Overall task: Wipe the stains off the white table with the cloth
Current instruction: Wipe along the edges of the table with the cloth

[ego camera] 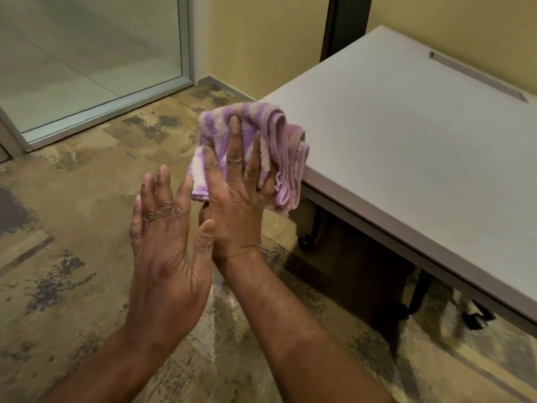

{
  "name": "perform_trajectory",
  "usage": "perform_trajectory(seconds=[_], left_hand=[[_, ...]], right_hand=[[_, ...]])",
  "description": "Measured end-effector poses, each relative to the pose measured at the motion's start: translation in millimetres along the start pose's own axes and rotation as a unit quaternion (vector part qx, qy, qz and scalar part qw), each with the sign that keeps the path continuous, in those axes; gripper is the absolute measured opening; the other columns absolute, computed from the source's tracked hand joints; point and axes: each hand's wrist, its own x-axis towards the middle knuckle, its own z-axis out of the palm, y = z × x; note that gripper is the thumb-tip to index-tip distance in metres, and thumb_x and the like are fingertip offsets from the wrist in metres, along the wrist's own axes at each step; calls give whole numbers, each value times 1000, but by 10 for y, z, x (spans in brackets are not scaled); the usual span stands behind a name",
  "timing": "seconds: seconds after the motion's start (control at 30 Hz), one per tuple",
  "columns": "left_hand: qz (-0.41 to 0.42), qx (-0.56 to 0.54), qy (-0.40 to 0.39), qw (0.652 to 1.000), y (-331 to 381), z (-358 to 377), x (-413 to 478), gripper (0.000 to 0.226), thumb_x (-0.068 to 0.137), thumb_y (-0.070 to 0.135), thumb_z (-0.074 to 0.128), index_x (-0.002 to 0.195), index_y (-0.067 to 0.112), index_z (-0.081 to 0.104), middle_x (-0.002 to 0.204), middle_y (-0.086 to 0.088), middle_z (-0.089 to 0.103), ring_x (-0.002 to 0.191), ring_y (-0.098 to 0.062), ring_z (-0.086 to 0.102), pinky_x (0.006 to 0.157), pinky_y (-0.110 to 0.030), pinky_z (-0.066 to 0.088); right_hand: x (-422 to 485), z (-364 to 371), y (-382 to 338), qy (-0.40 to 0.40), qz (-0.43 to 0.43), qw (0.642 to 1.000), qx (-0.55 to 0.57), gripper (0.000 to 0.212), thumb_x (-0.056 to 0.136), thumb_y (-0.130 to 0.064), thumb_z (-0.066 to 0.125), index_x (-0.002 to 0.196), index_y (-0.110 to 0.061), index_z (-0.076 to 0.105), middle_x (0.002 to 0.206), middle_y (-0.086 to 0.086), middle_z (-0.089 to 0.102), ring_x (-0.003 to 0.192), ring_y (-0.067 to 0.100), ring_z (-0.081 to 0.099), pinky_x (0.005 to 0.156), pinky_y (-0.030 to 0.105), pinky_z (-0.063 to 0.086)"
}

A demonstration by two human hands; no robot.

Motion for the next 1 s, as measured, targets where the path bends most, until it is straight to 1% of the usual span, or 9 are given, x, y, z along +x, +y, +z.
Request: perform_trajectory(seconds=[0.13,0.23,0.33,0.43,0.53,0.6,0.67,0.83,1.0], left_hand=[[-6,-6,7,1000,155,-27,-9,60,107,43,29,161,16,23,173,-3,7,160,-20,-1,130,-41,0],[-6,-1,2,1000,248,-64,-47,61,107,43,30,161,16,23,173,-3,7,160,-19,-2,130,-42,0],[-6,10,-4,1000,325,-110,-131,59,107,38,34,161,16,23,173,-3,7,160,-18,-2,129,-43,1],[-10,20,-17,1000,408,-156,-216,60,107,41,31,161,18,21,173,-2,5,160,-18,-4,129,-38,-3],[-12,21,-30,999,502,-184,-276,61,106,43,29,162,19,20,173,-2,3,160,-19,-5,129,-37,-3],[-13,16,-35,999,576,-190,-304,61,106,43,29,162,19,19,173,-2,3,160,-19,-5,129,-37,-4],[-9,14,-37,999,659,-188,-327,62,107,45,28,161,18,20,173,-3,4,160,-19,-4,129,-35,-5],[-1,11,-45,999,895,-143,-419,64,107,50,21,161,16,20,172,-3,4,160,-19,-4,129,-35,-4],[1,2,-49,999,1086,-64,-513,63,107,47,24,161,14,21,172,-6,6,160,-20,-2,129,-37,-3]], right_hand=[[-168,-217,265,-32,-48,998,-30,71,97,-37,65,158,-21,34,172,4,16,159,19,-3,128,45,-6],[-250,-359,399,-37,-52,996,-57,74,93,-33,71,157,-20,36,170,-1,13,157,16,-9,127,39,-14],[-351,-508,501,-50,-38,995,-72,75,95,-36,67,160,-20,30,170,-3,7,157,14,-19,127,40,-15],[-508,-696,669,-54,-15,994,-90,79,92,-29,66,160,-23,27,171,-1,12,157,14,-19,127,41,-14],[-694,-898,883,-51,-13,994,-99,88,91,-21,65,162,-26,14,172,-1,-2,158,18,-15,127,45,-13],[-834,-1029,1022,-62,5,991,-114,99,88,-18,73,163,-28,10,173,0,-1,159,20,-12,127,47,-13],[-968,-1168,1149,-75,23,989,-122,95,88,-21,73,163,-28,15,173,3,7,159,21,-9,128,48,-11],[-1230,-1520,1382,-64,66,989,-115,73,88,-26,50,159,-23,34,171,4,17,160,20,-10,127,50,-9],[-1496,-1768,1680,-34,84,986,-139,92,69,-10,63,156,-24,38,172,-10,0,160,26,-7,127,52,-10]])
